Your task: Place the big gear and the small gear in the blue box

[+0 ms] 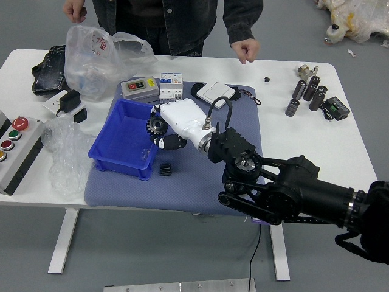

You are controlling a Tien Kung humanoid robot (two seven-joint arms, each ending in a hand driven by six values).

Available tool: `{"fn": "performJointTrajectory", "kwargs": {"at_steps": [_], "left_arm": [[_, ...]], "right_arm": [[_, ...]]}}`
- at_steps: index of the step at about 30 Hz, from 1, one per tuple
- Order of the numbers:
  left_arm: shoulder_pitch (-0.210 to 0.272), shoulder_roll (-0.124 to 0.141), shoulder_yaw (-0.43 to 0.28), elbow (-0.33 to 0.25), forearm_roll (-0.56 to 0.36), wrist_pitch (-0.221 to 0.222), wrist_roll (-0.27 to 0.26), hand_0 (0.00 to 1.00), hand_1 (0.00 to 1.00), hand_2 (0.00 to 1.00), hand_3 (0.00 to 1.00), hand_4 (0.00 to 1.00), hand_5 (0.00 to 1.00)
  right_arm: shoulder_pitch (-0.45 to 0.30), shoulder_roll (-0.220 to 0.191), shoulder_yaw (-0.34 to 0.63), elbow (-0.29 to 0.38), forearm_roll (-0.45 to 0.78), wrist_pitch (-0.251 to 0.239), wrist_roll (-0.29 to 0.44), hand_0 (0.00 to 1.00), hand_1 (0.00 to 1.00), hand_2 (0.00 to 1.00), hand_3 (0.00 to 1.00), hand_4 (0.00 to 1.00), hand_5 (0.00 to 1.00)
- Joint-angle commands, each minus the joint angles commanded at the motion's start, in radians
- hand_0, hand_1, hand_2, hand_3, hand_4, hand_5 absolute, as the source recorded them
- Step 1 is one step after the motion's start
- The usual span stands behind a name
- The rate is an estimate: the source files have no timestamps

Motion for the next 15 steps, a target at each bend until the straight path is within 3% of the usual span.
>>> {"fn": "performJointTrajectory", "kwargs": {"at_steps": [5,15], "left_arm": [[0.003,0.001,-0.013,0.0,0.012,0.0,0.005,0.635,0.632,0.628,0.714,0.709,0.347],[0.001,0.006,-0.009,0.0,0.013,0.0,0.004,0.635,0.632,0.627,0.714,0.71,0.35]], "right_arm": [[0.009,0.009,-0.001,-0.014,0.013,-0.009,0.004,0.563,0.562,0.496,0.541,0.495,0.002],[0.07,0.049,-0.097,-0.026,0.052,-0.009,0.007,0.575,0.565,0.525,0.549,0.492,0.002]]}}
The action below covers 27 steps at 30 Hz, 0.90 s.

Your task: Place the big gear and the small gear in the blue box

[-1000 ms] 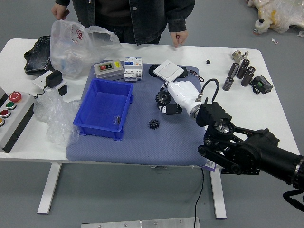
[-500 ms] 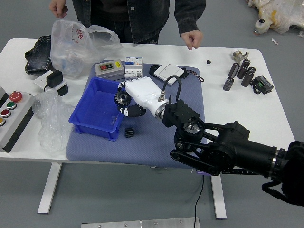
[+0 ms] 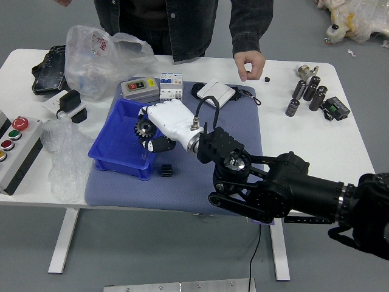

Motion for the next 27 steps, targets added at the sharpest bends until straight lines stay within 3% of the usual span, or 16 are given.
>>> {"fn": "performJointTrajectory", "kwargs": {"at_steps": [5,6,11,12,27], "left_arm": [[-0.001,0.003,0.002,0.0,-0.001,0.0,0.001,0.635,0.632,0.627,0.714,0.71,0.35],[-0.002,0.003,0.002,0.0,-0.001,0.0,0.001,0.635,0.632,0.627,0.713,0.709,0.349],[-0.003,0.004,-0.004,0.0,0.005,-0.001,0.006,0.635,0.632,0.627,0.713,0.709,0.349],[-0.003,0.004,-0.005,0.0,0.006,-0.001,0.006,0.635,0.632,0.627,0.712,0.708,0.348],[-0.005,0.005,-0.005,0.0,0.008,-0.001,0.007,0.635,0.632,0.627,0.712,0.708,0.347]], "right_arm": [[0.01,0.0,-0.027,-0.019,0.019,-0.014,0.009,0.575,0.565,0.525,0.549,0.492,0.002],[0.009,0.0,-0.033,-0.023,0.022,-0.016,0.01,0.592,0.594,0.589,0.561,0.479,0.002],[0.003,0.0,-0.069,-0.036,0.039,-0.029,0.019,0.592,0.594,0.589,0.561,0.479,0.002],[0.002,0.0,-0.074,-0.037,0.04,-0.03,0.02,0.6,0.63,0.63,0.567,0.448,0.002],[0.002,0.0,-0.092,-0.005,0.046,-0.053,0.034,0.608,0.651,0.65,0.565,0.413,0.024]]}}
